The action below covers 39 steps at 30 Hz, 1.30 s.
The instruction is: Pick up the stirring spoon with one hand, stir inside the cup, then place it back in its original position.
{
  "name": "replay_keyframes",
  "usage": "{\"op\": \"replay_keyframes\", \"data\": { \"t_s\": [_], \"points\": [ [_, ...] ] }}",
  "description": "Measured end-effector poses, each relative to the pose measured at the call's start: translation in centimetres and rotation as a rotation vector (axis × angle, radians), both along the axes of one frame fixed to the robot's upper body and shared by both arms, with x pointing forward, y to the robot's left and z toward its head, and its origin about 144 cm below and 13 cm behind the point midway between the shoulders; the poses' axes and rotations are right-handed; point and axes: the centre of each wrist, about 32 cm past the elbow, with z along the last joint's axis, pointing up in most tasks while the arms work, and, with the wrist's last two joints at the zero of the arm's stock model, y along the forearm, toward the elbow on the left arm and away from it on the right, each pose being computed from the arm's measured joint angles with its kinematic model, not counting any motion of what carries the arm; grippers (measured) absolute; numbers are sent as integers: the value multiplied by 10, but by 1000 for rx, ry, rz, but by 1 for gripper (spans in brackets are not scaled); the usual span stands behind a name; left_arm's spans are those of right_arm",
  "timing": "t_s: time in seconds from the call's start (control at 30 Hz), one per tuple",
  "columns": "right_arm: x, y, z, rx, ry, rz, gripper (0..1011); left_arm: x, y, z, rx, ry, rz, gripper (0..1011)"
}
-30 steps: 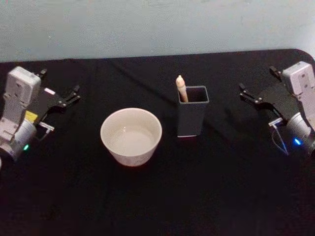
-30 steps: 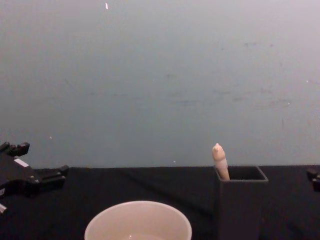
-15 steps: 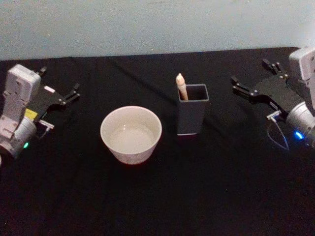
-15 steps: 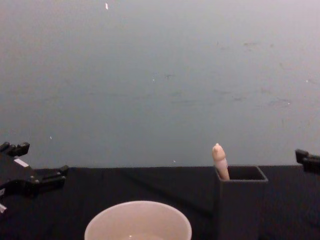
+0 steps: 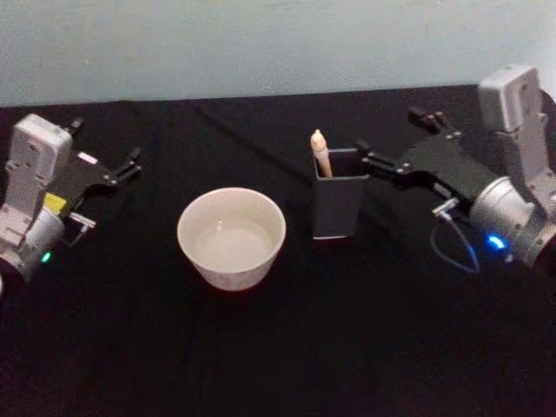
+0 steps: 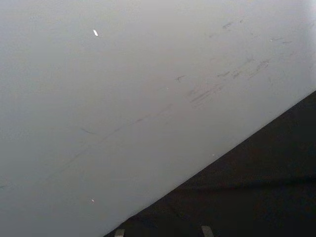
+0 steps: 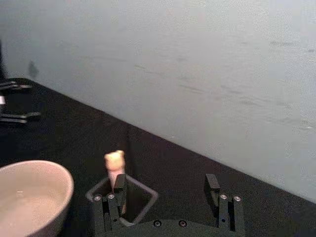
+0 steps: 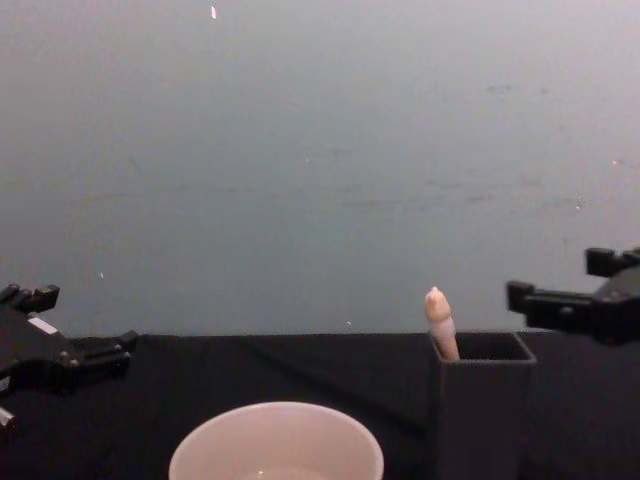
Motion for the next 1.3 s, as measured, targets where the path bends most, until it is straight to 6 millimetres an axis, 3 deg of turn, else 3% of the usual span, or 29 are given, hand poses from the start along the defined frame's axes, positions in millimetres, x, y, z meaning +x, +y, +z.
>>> {"op": "replay_keyframes", "data": {
  "t_s": [0.3,0.8,1.3],
  "points": [
    [-1,22,0,14,48,62,1002,0,0,0,0,0,0,1001],
    [11,53,-16,-8,58,47,1002,0,0,0,0,0,0,1001],
    [25,67,-25,10,60,35,1003,0,0,0,0,0,0,1001]
  ]
}}
